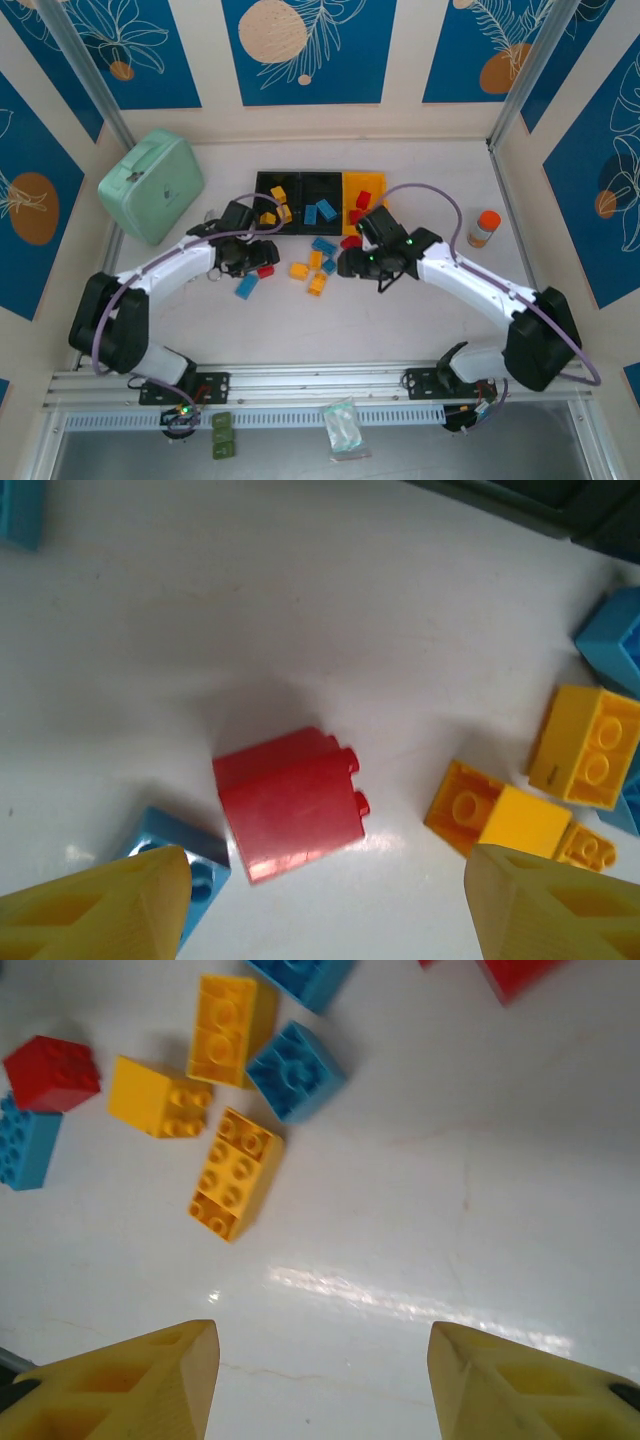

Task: Sort the legos into containers by color
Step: Pick up the lego from the center of the table.

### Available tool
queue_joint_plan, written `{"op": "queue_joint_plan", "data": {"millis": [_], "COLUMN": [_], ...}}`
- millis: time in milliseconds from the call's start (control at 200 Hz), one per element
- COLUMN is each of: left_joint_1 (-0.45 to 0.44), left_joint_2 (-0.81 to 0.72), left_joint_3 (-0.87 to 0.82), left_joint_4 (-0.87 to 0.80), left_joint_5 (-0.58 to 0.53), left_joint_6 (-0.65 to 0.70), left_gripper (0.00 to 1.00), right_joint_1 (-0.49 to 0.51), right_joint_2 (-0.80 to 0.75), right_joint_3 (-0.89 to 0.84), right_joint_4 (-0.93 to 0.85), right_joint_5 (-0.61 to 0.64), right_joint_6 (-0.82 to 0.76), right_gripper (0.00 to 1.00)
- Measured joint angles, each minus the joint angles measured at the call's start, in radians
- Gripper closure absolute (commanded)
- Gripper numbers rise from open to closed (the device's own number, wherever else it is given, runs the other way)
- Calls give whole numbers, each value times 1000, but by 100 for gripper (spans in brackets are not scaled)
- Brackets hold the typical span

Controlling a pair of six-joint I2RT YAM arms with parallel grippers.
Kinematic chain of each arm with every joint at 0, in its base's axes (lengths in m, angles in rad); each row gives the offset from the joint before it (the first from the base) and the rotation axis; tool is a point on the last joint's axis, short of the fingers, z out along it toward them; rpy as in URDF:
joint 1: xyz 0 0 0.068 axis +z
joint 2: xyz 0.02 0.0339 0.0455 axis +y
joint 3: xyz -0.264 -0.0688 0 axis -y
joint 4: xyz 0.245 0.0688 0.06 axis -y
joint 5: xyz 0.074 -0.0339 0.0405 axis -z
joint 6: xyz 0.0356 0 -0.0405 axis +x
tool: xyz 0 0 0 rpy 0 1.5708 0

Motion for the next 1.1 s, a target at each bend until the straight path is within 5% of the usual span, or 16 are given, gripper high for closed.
{"op": "queue_joint_plan", "data": {"millis": [225, 555, 1101], "left_joint_1": [-22, -40, -77], "left_joint_2": [134, 234, 239], "left_joint_3": [77, 153, 251], "left_joint_4": [-30, -51, -101], "left_joint_5": [-45, -76, -70], "left_joint_6": [17, 48, 61], "left_gripper": [33, 59, 63], "right_joint_1": [-15, -23, -23], "right_joint_2": [-53, -55, -97], "right_joint_3": [-68, -87, -105], "right_joint_4": [10, 57, 109], "right_joint_5": [0, -1, -61], "right_joint_6": [35, 52, 58], "right_gripper": [42, 43, 43]}}
